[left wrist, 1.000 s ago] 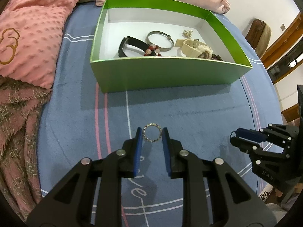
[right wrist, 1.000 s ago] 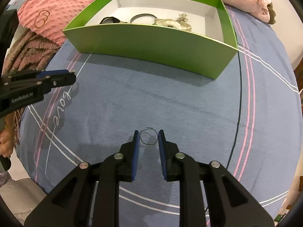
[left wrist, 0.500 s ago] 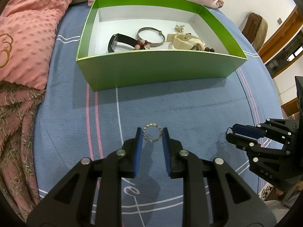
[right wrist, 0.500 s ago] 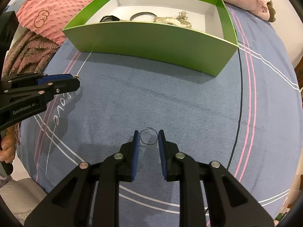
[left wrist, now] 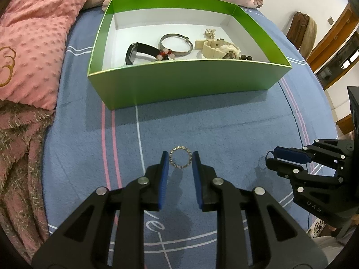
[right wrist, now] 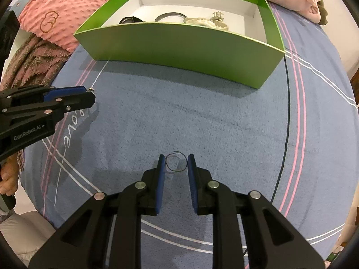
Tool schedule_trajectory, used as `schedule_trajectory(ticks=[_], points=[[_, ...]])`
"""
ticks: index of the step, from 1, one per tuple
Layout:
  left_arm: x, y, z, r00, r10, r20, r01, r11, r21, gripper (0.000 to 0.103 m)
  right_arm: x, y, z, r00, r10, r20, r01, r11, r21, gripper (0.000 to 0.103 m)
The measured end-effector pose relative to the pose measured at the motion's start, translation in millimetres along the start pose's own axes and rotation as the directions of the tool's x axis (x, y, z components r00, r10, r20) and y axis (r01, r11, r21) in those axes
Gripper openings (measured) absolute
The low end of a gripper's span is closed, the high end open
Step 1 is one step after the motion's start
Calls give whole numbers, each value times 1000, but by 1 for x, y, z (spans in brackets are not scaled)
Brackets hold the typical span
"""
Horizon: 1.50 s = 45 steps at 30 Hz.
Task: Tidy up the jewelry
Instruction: 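Lift both rings and carry them over the green box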
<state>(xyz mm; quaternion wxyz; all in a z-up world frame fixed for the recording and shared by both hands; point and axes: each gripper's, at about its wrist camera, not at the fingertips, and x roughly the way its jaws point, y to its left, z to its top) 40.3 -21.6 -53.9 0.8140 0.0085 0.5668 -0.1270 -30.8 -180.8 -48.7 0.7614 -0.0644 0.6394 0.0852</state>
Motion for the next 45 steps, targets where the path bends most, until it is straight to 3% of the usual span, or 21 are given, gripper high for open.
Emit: schedule_trajectory(ticks=[29, 36, 45], points=[[-25, -8, 11, 998, 30, 55, -31, 999, 25, 21, -10, -8, 7, 999, 27, 24, -26, 999, -20, 20], [-46, -3, 37, 993, 30, 115, -31, 999, 9, 21, -51, -14, 32, 990, 56, 127, -55, 998, -14, 20], [-53, 2, 93, 986, 53, 161, -55, 998, 7, 21, -76, -27, 98, 974, 46, 222, -40, 999, -29, 20]])
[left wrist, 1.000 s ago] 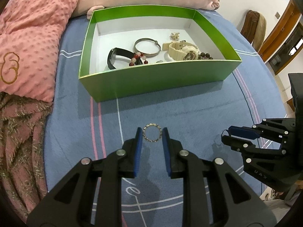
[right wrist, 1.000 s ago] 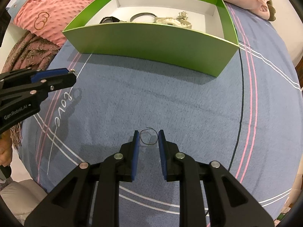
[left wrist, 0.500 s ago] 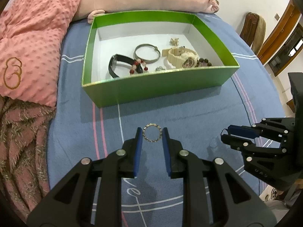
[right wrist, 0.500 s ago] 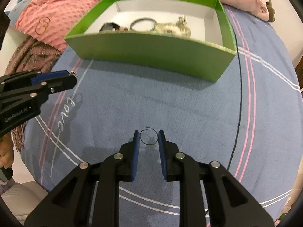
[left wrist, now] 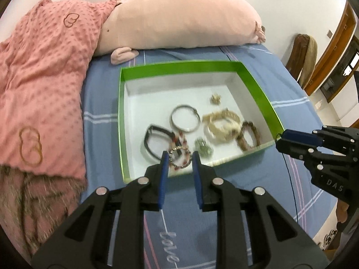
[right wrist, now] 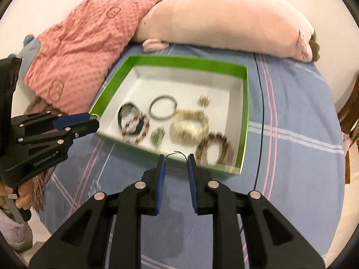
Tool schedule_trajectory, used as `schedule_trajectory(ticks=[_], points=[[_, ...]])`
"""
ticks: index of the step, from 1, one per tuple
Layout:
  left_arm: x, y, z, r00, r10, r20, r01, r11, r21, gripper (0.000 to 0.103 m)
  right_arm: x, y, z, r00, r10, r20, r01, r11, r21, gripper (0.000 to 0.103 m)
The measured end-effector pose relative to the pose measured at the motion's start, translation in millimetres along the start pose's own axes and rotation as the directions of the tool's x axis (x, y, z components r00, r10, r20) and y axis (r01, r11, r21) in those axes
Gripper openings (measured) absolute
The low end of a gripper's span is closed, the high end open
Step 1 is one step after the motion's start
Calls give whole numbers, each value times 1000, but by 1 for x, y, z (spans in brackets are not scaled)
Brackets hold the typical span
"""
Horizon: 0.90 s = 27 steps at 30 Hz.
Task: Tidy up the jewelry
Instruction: 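Lift both rings and carry them over the green box, then open both grippers to drop the rings into the box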
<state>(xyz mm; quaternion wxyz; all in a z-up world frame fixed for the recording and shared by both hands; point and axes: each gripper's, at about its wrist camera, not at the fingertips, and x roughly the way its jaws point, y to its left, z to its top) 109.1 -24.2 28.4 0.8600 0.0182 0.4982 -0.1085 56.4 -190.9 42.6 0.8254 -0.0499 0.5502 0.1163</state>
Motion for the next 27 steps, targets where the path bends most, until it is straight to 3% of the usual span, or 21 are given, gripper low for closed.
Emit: schedule_trajectory(ticks=[12, 21, 25, 27], points=[[79, 15, 69, 996, 38, -85, -37, 999, 15, 21, 77, -43, 69, 996, -49, -73, 52, 998, 32, 20], [127, 28, 80, 986, 19, -167, -22, 1000, -15, 22, 125, -52, 82, 986, -67, -155, 71, 997, 26, 22], [126, 32, 78, 988, 5, -155, -8, 1000, -21, 33, 125, -54, 82, 987, -53, -151, 60, 997, 45, 25], [118, 34, 78, 991, -2, -134, -2, 1000, -27, 47, 117, -55, 84, 991, -31, -128, 39, 997, 61, 27]])
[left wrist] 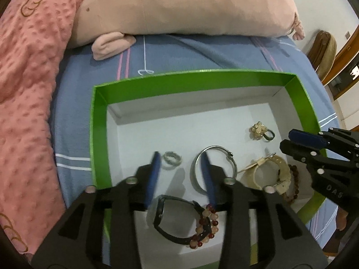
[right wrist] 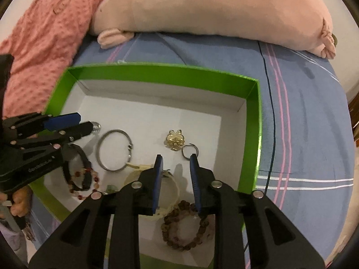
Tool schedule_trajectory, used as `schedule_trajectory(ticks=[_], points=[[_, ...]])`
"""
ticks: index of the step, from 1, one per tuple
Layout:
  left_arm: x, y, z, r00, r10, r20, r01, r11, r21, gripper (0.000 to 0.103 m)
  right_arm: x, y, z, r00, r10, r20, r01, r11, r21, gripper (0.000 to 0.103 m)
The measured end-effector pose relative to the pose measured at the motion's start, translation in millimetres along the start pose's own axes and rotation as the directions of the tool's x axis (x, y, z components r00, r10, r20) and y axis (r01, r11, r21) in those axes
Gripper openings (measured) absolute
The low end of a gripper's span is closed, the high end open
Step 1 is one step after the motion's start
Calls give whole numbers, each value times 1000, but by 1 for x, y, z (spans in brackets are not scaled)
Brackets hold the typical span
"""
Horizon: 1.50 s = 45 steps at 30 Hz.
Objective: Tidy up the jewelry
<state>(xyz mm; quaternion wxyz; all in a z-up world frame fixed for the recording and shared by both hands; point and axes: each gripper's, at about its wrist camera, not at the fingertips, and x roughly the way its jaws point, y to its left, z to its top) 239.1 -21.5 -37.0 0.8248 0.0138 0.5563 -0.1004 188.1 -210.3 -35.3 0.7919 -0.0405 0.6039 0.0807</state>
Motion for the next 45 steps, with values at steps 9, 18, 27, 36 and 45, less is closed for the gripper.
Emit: schedule_trajectory(ticks=[9, 18, 27, 36, 45], points=[[-90, 18, -49, 984, 61, 167, -52, 997, -61, 60, -94, -16, -46, 980, 26, 199, -47, 994, 100, 72], [-115, 16, -147, 980, 128, 151, -121, 991, -55, 66, -104, -45, -166, 986, -46, 158, 7, 972, 235, 83], [-131, -17, -158, 974, 128, 186, -123, 992, -41, 84, -105, 16, -167, 986, -16, 166, -1, 994, 105, 87], [-147, -27, -106, 965, 125, 229, -112, 991, -67, 98, -123, 33, -90, 965, -125, 231, 104, 989, 102, 99], [-139, -24, -93, 975, 109, 192, -92, 991, -96, 101, -111, 41, -78, 971, -136, 198, 121, 989, 82, 99]])
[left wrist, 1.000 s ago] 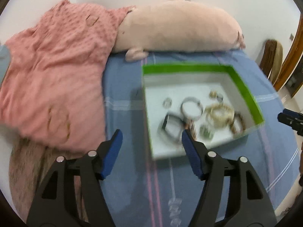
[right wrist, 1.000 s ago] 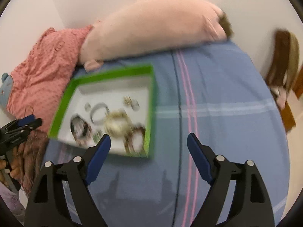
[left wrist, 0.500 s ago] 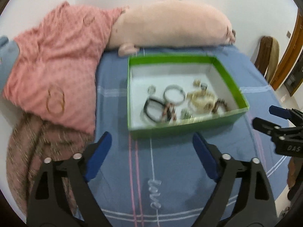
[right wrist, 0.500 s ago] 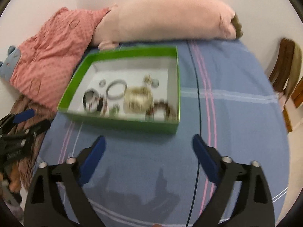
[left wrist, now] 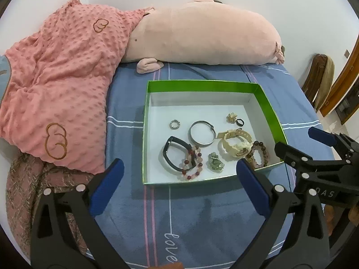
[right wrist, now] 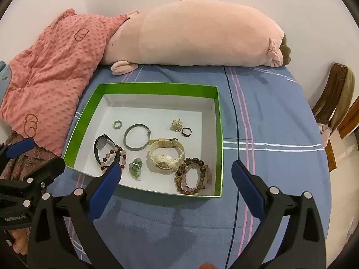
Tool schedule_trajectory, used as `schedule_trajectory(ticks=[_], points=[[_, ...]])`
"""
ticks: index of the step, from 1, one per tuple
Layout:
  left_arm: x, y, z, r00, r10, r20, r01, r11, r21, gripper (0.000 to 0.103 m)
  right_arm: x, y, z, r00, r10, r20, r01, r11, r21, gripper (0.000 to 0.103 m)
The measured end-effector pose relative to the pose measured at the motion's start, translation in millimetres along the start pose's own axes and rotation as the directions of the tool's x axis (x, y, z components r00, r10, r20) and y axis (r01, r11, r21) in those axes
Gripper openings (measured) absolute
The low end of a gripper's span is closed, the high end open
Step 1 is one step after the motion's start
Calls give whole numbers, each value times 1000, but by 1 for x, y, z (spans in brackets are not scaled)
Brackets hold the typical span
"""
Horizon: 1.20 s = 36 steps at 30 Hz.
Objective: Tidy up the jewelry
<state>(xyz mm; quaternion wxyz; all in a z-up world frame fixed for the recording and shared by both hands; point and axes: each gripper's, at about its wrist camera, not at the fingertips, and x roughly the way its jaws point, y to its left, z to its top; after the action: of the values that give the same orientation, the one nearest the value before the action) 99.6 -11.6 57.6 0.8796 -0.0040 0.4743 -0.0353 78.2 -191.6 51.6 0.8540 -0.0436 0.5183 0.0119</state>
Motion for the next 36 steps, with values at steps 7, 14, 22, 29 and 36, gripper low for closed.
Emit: schedule_trajectory(ticks=[7, 14, 22, 29, 36], points=[[4, -5, 2, 1000, -2, -9, 2, 1000, 18, 101, 4, 0, 1, 1000, -3, -7, 3, 1000, 5, 99], [6, -8, 3, 1000, 0, -16, 1, 1000, 24, 101, 5, -1, 2, 1000, 0, -10, 0, 1000, 6, 99], [8, -9, 3, 1000, 1, -22, 0, 1000, 24, 101, 8, 0, 1, 1000, 0, -14, 0, 1000, 12, 99], [11, -9, 2, 1000, -4, -28, 4, 1000, 22, 101, 8, 0, 0, 1000, -2, -15, 2, 1000, 13, 99], [11, -9, 2, 1000, -3, -29, 4, 1000, 21, 101, 8, 0, 0, 1000, 1, -15, -1, 1000, 14, 99]])
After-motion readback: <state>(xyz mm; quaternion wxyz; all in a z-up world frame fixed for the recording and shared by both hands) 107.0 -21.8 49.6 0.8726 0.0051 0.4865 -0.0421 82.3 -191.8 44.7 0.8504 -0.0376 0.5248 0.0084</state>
